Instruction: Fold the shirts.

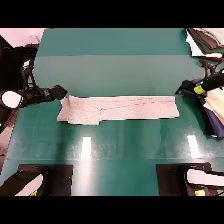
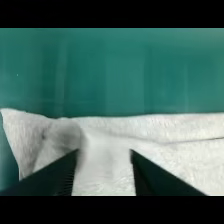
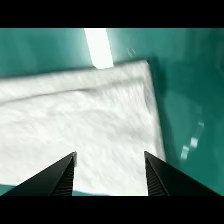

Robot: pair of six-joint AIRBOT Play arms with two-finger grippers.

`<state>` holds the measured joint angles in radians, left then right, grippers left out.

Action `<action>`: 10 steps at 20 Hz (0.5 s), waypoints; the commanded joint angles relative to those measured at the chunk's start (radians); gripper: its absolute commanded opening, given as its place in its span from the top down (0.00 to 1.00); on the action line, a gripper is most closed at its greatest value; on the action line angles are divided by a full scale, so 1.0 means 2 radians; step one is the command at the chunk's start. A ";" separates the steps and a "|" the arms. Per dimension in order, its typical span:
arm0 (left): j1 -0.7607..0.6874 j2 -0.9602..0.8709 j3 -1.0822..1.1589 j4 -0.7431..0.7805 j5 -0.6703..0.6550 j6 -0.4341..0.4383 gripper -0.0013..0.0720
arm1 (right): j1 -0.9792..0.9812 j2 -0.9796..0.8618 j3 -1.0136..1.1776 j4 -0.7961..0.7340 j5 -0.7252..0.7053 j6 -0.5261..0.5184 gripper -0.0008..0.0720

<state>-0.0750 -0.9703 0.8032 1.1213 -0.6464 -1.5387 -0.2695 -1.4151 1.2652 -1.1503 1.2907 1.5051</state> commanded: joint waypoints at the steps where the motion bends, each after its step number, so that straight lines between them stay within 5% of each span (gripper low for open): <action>1: 0.000 -0.020 0.003 0.000 0.028 -0.017 0.39 | -0.023 -0.018 0.006 0.087 -0.016 -0.023 0.31; 4: 0.000 -0.020 0.003 0.000 0.006 -0.016 0.41 | -0.055 -0.018 -0.008 0.086 0.048 -0.079 0.32; 7: 0.000 -0.020 0.003 -0.004 -0.055 -0.011 0.96 | -0.096 -0.018 -0.052 0.086 0.065 -0.114 0.31; 10: 0.000 -0.020 0.003 -0.004 -0.095 -0.007 0.96 | -0.129 -0.018 -0.099 0.097 0.030 -0.150 0.32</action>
<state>-0.0750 -1.0084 0.8082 1.1168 -0.7486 -1.5620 -0.4683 -1.4498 1.1385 -0.9840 1.3773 1.2877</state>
